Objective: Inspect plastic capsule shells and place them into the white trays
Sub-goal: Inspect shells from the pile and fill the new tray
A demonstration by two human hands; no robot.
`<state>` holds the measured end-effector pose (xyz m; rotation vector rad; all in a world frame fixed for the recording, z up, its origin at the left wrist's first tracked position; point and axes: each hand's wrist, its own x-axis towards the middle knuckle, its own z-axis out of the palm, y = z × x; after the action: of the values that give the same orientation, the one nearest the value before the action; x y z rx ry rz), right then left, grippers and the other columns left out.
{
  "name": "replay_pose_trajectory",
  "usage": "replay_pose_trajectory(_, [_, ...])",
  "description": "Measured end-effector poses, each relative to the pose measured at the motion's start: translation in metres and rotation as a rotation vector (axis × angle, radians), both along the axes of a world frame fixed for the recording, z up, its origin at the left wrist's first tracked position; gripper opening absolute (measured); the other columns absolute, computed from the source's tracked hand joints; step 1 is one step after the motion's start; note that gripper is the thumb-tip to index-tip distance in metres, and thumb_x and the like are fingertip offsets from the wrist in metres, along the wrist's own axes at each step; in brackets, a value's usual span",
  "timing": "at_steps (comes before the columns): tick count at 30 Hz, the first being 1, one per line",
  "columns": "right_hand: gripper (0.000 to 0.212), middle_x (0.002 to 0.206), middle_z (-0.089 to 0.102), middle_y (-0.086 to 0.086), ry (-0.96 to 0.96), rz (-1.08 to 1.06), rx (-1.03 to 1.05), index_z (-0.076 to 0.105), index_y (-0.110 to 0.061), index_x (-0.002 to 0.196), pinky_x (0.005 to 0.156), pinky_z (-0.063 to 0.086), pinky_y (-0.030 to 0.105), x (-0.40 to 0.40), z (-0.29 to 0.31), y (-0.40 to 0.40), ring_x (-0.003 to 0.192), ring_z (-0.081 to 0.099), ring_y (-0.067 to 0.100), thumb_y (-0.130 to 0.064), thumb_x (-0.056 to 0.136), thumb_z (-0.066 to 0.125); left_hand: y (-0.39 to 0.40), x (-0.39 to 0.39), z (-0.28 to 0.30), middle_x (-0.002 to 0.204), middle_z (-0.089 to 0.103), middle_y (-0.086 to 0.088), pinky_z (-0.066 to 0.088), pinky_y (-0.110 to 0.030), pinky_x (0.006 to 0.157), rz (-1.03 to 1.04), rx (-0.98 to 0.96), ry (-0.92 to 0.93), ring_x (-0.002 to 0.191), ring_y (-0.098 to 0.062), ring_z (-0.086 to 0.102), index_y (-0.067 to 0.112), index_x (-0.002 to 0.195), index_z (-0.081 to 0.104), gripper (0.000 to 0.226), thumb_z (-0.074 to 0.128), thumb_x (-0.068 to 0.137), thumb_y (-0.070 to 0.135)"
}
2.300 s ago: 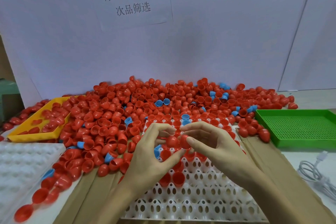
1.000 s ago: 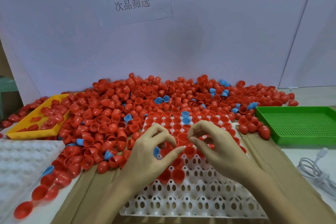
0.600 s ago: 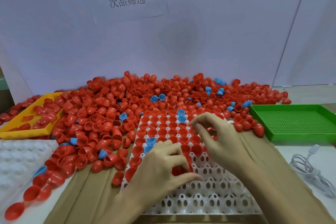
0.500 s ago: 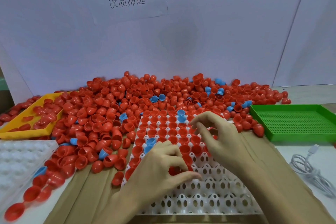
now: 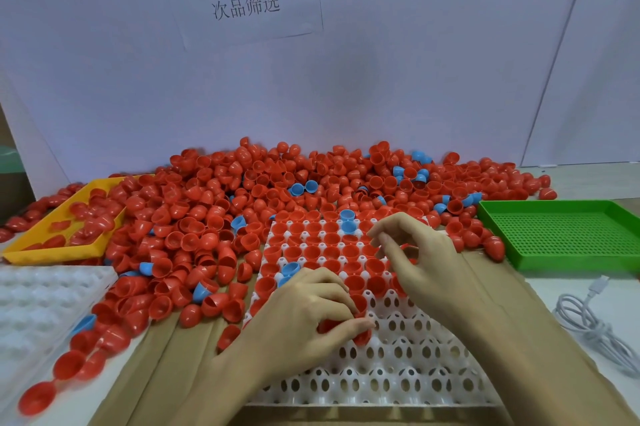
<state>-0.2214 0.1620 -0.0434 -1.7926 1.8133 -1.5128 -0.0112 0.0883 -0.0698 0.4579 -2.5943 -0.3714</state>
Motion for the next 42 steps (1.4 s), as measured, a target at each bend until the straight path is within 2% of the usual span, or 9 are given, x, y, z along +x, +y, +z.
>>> replay_pose_trajectory(8, [0.025,0.09,0.072,-0.016,-0.018,-0.02,0.013,0.07,-0.029,0.1,0.076,0.062,0.031,-0.004,-0.002,0.0,0.088,0.073,0.01,-0.007,0.104,0.06,-0.023,0.024,0.022,0.115,0.072,0.026,0.047,-0.025,0.105,0.024,0.277,0.107,0.119,-0.004,0.064,0.034,0.102,0.082,0.034,0.058,0.1,0.058])
replay_pose_trajectory(12, [0.027,0.092,0.073,-0.014,-0.064,-0.027,0.017,0.071,-0.029,0.099,0.077,0.063,0.041,-0.007,-0.004,-0.001,0.087,0.073,0.013,-0.005,0.103,0.06,-0.067,0.071,0.023,0.098,0.07,0.019,0.053,-0.033,0.092,0.446,-0.039,0.216,0.1,-0.008,0.064,0.025,0.098,0.08,0.024,0.067,0.099,0.045])
replay_pose_trajectory(14, [0.027,0.093,0.073,-0.015,-0.062,-0.028,0.016,0.071,-0.031,0.1,0.077,0.063,0.042,-0.008,-0.004,-0.002,0.087,0.073,0.012,-0.006,0.103,0.061,-0.086,0.09,0.012,0.107,0.069,0.01,0.052,-0.038,0.095,0.658,-0.134,0.187,0.105,-0.016,0.061,0.019,0.109,0.078,0.013,0.072,0.098,0.024])
replay_pose_trajectory(17, [0.026,0.092,0.073,-0.018,-0.034,-0.026,0.015,0.07,-0.032,0.1,0.076,0.063,0.038,-0.006,-0.003,-0.001,0.086,0.073,0.01,-0.008,0.103,0.061,-0.102,0.1,0.0,0.133,0.063,-0.003,0.046,-0.044,0.105,0.808,-0.152,0.133,0.127,-0.028,0.055,0.012,0.134,0.067,0.037,0.071,0.098,0.017])
replay_pose_trajectory(20, [0.026,0.091,0.072,-0.019,-0.001,-0.031,0.019,0.07,-0.033,0.098,0.075,0.061,0.031,-0.003,-0.003,-0.001,0.087,0.072,0.008,-0.009,0.103,0.061,-0.106,0.093,-0.008,0.159,0.047,-0.003,0.037,-0.049,0.118,0.723,-0.221,0.028,0.148,-0.024,0.041,0.018,0.152,0.053,0.052,0.066,0.102,0.025])
replay_pose_trajectory(23, [0.027,0.089,0.072,-0.019,-0.006,-0.035,0.018,0.07,-0.031,0.097,0.075,0.06,0.028,-0.003,-0.003,-0.002,0.086,0.072,0.007,-0.007,0.103,0.061,-0.109,0.081,-0.013,0.16,0.047,0.002,0.032,-0.042,0.121,0.645,-0.153,-0.014,0.149,-0.017,0.042,0.021,0.153,0.052,0.048,0.059,0.106,0.029])
replay_pose_trajectory(30, [0.029,0.087,0.073,-0.018,-0.01,-0.055,-0.006,0.07,-0.034,0.095,0.07,0.06,0.028,-0.007,-0.005,-0.003,0.083,0.072,0.008,-0.007,0.102,0.063,-0.123,0.079,-0.012,0.116,0.068,0.013,0.03,-0.032,0.108,0.707,-0.171,-0.166,0.119,-0.012,0.057,0.026,0.122,0.067,0.022,0.057,0.105,0.035])
replay_pose_trajectory(34, [0.029,0.087,0.072,-0.017,-0.027,-0.03,-0.014,0.07,-0.032,0.095,0.072,0.056,0.018,-0.004,-0.003,-0.002,0.081,0.072,0.008,-0.004,0.101,0.063,-0.142,0.062,0.009,0.096,0.07,0.009,0.033,-0.04,0.102,0.79,-0.28,-0.279,0.103,-0.018,0.059,0.024,0.099,0.071,0.025,0.05,0.106,0.036])
replay_pose_trajectory(42, [0.022,0.087,0.074,-0.01,-0.042,-0.005,0.011,0.073,-0.02,0.098,0.068,0.054,0.015,0.002,0.003,0.003,0.08,0.071,0.005,-0.001,0.101,0.062,-0.202,0.023,0.023,0.155,0.048,-0.012,0.044,-0.044,0.112,0.72,-0.102,-0.476,0.139,-0.032,0.048,0.011,0.156,0.044,0.055,0.051,0.102,0.004])
